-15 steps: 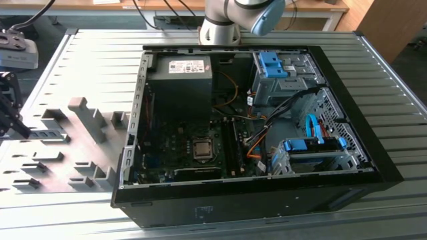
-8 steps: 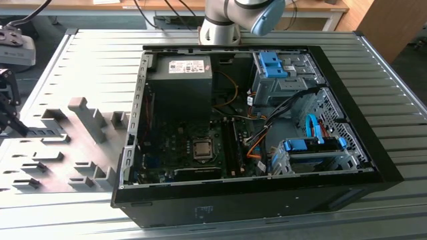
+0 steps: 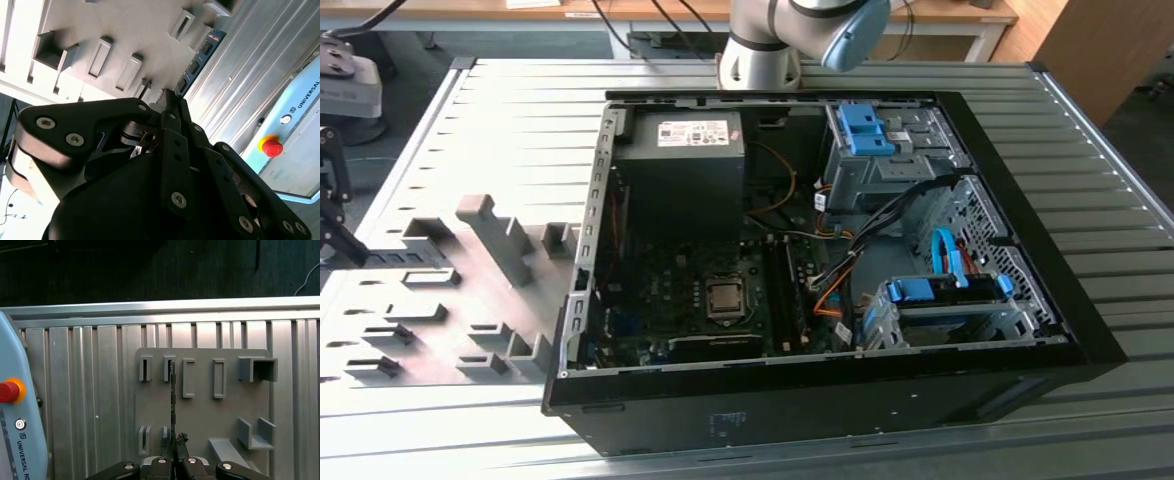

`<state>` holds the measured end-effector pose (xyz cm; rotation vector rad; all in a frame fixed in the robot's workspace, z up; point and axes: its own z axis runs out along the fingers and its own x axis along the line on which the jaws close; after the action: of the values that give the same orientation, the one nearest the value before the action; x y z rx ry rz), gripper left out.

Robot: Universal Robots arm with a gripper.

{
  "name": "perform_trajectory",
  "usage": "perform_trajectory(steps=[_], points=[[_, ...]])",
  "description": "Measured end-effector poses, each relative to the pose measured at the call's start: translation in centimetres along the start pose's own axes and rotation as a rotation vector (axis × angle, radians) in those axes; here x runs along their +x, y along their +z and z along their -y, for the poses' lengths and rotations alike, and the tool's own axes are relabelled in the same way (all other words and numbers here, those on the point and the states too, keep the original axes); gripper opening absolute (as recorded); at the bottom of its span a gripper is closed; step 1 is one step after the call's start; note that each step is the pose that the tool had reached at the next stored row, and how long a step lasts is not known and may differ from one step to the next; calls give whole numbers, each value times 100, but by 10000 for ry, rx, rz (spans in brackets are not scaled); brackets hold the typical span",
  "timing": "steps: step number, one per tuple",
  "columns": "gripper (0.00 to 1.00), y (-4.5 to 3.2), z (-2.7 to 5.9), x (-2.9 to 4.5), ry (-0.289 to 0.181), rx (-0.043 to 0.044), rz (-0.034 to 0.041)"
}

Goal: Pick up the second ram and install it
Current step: 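Pick up the second ram and move it above second insertion slot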

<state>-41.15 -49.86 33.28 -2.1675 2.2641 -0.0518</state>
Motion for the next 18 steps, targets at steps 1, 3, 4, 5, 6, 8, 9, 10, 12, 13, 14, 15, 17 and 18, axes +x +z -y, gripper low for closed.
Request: perform_trajectory(steps=[1, 3, 4, 5, 6, 8, 9, 10, 12, 13, 14, 15, 17, 18], points=[[14, -16, 1, 0, 0, 1, 1], [14, -54, 2, 1, 0, 0, 1], [14, -74, 2, 1, 0, 0, 1], [14, -96, 3, 2, 0, 0, 6], [14, -120, 4, 2, 0, 0, 11], [14, -173, 5, 3, 0, 0, 18], [14, -201, 6, 4, 1, 0, 19], [14, -230, 7, 4, 1, -1, 20], [14, -284, 8, 5, 1, 0, 22], [14, -311, 9, 6, 1, 0, 22], [14, -337, 10, 6, 0, -1, 22], [14, -363, 10, 6, 1, -2, 23], [14, -402, 12, 7, 1, -2, 56], [14, -415, 12, 8, 2, -1, 94]])
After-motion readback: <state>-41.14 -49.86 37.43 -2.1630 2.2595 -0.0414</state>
